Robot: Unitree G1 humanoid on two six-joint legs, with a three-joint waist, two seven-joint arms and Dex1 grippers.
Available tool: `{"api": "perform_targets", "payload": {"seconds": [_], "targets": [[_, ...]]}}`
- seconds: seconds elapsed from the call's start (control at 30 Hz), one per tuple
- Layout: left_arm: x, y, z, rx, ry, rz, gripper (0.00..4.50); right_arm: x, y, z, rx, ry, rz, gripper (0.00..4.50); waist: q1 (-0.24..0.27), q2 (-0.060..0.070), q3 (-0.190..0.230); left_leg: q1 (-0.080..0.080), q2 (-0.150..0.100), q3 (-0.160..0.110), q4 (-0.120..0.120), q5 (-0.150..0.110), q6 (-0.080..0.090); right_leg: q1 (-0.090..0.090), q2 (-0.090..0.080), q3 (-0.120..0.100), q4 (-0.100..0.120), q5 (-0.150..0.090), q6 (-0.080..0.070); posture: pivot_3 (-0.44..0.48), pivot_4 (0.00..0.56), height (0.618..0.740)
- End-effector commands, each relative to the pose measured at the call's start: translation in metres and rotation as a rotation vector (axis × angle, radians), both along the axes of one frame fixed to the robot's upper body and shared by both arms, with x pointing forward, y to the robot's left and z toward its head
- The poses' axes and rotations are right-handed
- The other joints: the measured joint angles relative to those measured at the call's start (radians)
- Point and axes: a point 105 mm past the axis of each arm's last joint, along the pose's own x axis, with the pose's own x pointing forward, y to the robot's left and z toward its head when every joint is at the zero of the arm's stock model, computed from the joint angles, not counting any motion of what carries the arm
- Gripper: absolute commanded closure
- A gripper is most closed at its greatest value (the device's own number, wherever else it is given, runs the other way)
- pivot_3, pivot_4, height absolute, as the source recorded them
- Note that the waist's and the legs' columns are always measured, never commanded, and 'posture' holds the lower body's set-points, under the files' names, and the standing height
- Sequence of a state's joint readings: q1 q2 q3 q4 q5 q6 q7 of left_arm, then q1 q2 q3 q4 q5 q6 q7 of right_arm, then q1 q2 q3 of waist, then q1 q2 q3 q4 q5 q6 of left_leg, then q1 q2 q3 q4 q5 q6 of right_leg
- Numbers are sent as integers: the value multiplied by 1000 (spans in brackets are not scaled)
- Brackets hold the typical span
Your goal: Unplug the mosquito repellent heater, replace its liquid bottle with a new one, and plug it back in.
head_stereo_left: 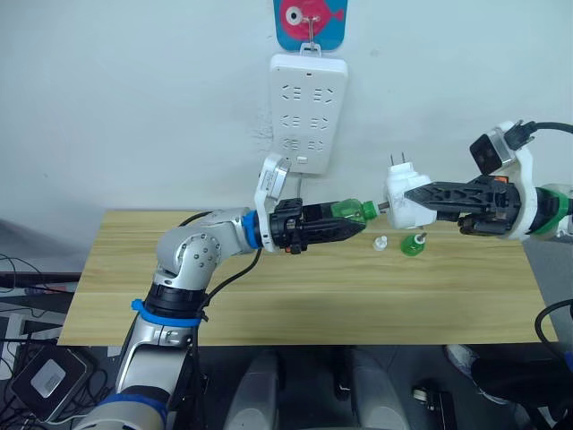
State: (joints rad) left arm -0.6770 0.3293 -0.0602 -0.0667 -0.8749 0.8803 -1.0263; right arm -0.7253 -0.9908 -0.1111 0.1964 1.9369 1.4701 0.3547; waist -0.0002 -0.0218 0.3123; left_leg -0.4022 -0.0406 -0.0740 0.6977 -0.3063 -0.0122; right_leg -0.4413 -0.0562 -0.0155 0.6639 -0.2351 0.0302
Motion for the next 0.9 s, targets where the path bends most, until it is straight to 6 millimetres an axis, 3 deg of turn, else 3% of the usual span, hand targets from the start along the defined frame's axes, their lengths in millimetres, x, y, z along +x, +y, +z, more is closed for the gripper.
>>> {"api": "perform_targets", "payload": {"seconds": [0.03,0.4,0.9], "targets": [[-5,-3,9,-18,-54,-35,2240,-9,3,11,16,-38,44,1531,0,0,0,0,0,0,0,0,0,0,0,0,0,0,0,20,303,740],[-14,-5,9,9,-70,-97,2240,-3,3,10,22,-37,16,1531,-1,0,0,0,0,0,0,0,0,0,0,0,0,0,0,17,308,740],[0,-3,9,12,-99,-33,2240,-14,9,12,17,-42,96,1531,-1,0,0,0,0,0,0,0,0,0,0,0,0,0,0,21,306,740]]}}
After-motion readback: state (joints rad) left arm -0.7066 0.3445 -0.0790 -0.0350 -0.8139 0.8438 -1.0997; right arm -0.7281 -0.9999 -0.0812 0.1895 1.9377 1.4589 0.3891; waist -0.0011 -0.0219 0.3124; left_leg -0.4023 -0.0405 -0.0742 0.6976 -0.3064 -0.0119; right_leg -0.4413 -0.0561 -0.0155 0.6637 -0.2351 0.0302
